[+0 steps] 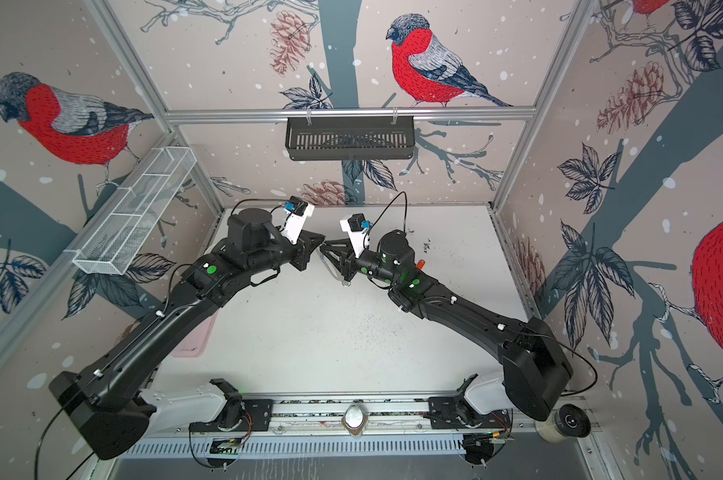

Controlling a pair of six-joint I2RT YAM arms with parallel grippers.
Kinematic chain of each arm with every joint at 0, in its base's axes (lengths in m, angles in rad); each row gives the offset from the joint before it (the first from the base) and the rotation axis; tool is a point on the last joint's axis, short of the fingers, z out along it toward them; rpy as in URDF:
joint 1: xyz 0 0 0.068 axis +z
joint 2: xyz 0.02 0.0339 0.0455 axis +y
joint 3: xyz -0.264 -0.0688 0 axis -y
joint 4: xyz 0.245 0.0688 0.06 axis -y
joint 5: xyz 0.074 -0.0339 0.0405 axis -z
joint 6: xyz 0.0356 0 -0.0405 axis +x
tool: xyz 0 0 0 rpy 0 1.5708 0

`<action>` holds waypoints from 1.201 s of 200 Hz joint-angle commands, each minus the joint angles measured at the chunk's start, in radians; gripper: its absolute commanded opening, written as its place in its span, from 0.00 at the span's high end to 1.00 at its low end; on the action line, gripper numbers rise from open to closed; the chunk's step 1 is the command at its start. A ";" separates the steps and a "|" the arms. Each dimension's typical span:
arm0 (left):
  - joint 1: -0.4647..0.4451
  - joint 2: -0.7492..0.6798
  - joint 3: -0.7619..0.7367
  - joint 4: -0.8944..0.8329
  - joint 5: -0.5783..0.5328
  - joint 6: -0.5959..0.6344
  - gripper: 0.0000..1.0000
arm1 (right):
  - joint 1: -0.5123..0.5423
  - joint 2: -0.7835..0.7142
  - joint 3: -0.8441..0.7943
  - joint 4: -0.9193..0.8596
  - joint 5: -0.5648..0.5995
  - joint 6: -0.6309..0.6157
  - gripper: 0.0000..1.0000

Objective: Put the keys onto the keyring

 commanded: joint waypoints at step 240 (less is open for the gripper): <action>-0.029 0.017 0.060 -0.173 -0.020 0.014 1.00 | 0.032 0.054 0.144 -0.241 0.355 -0.029 1.00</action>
